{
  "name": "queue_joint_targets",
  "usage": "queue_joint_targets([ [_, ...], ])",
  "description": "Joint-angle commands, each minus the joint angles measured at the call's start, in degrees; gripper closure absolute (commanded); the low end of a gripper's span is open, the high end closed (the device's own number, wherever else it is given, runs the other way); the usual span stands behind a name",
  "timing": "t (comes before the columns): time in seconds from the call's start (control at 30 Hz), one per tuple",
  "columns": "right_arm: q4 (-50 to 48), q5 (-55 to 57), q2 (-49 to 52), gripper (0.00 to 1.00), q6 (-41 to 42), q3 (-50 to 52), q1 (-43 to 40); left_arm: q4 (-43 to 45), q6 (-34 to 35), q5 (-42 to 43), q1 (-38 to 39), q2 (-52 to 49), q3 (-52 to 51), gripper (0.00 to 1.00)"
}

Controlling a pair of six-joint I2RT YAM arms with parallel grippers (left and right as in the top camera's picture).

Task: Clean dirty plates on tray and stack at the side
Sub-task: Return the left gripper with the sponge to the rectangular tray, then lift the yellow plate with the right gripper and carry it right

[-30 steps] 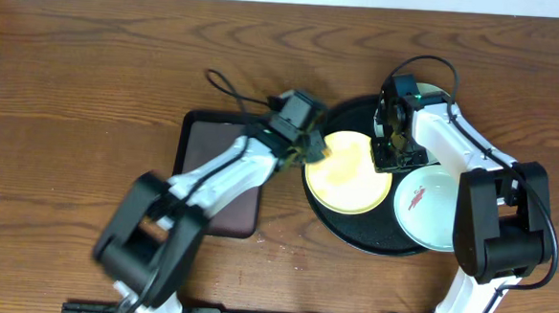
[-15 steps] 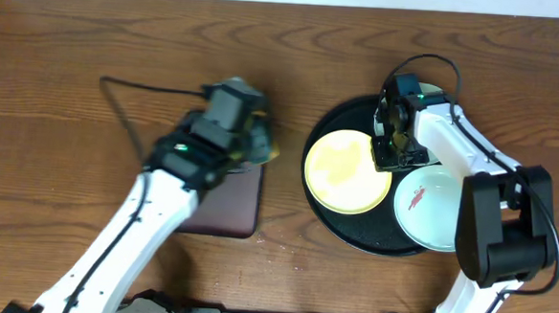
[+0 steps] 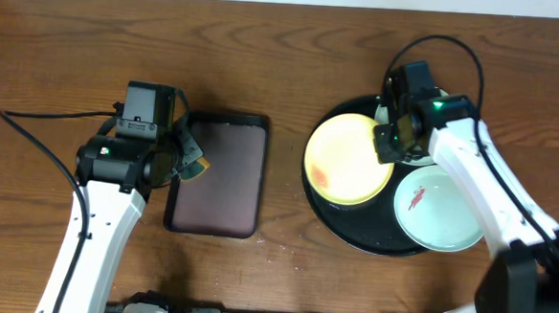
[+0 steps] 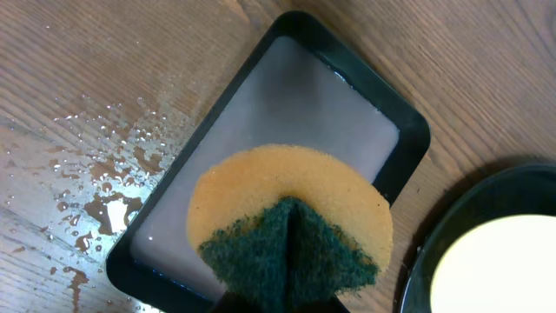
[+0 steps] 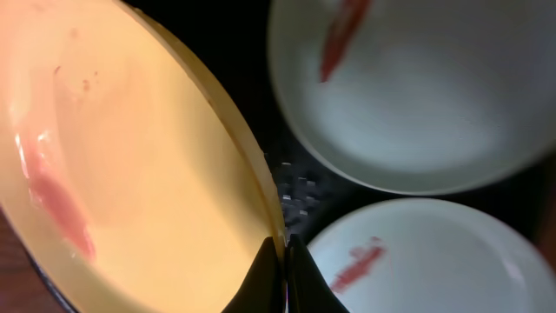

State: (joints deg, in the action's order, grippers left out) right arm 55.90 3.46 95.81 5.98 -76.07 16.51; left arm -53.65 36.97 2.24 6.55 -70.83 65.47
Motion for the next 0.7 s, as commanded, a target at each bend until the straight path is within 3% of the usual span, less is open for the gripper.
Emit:
queue_joint_targets([
  [0.0, 0.61, 4.85, -5.6, 0.99, 1.29, -0.83, 0.31, -0.15, -1.42, -0.52, -0.48, 0.31, 0.22, 0.93],
  [0.37, 2.45, 19.37, -11.37, 0.99, 1.22, -0.81, 3.08, 0.02, -1.42, -0.59, -0.48, -0.15, 0.2, 0.93],
  [0.67, 1.97, 46.01, -11.37, 0.99, 1.25, -0.81, 17.16, 0.59, -1.42, -0.57, -0.48, -2.51, -0.74, 0.92],
])
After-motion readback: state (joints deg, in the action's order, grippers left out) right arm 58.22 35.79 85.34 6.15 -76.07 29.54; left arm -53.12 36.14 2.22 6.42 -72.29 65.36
